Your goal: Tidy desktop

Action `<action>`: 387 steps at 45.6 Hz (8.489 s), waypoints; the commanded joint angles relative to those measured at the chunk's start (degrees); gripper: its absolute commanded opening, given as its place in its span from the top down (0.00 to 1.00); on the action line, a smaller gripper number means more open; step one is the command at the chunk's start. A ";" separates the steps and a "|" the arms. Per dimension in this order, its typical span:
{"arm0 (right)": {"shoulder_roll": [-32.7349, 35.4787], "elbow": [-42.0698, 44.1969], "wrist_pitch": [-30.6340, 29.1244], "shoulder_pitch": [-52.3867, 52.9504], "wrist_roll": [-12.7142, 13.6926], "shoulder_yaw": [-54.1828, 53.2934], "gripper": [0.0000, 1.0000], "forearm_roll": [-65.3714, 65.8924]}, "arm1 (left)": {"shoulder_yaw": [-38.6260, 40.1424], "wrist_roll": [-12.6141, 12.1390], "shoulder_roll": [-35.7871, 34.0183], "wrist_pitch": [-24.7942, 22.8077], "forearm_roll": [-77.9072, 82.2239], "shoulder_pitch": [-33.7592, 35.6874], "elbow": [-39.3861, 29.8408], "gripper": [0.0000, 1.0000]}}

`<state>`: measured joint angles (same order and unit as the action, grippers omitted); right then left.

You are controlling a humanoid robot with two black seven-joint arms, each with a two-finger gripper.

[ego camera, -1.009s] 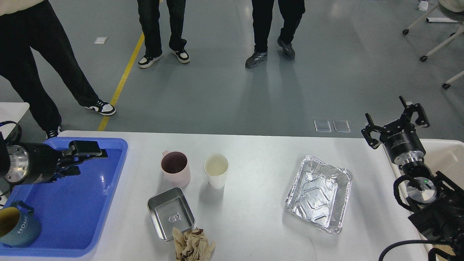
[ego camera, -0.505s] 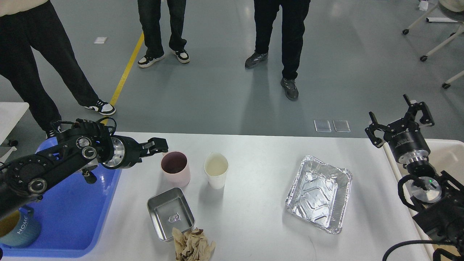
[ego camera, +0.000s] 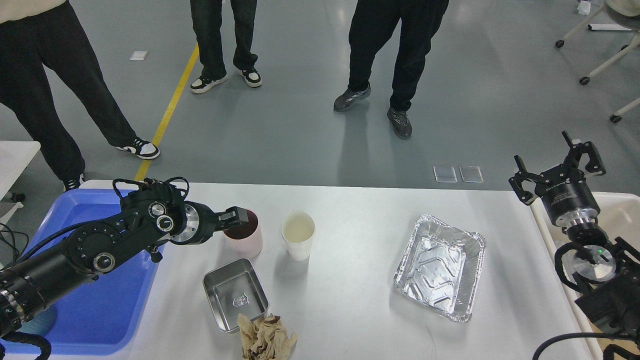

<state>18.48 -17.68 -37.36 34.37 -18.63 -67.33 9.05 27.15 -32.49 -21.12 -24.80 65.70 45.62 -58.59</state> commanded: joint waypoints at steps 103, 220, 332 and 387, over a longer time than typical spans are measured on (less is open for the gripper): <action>0.15 0.01 0.00 -0.26 0.00 0.09 0.00 0.00 | 6.33 -2.49 -44.54 -30.20 -11.21 -1.49 -19.02 1.00; 1.56 -0.34 -0.70 -0.70 0.00 0.18 0.00 0.00 | 29.01 -1.97 -46.82 -30.20 -25.62 17.49 -11.37 0.04; 1.91 -3.15 -0.70 -2.64 0.26 0.27 0.00 3.96 | 13.12 7.18 -11.85 -4.39 -14.54 -3.88 -14.62 0.04; 2.43 -3.07 -0.70 -2.99 0.35 0.27 0.00 4.04 | -7.82 -2.23 -7.26 -12.02 -14.10 9.49 -17.08 0.05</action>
<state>20.99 -20.74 -38.11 31.31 -18.28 -67.06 13.10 19.71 -33.59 -25.18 -33.64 51.91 55.30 -72.79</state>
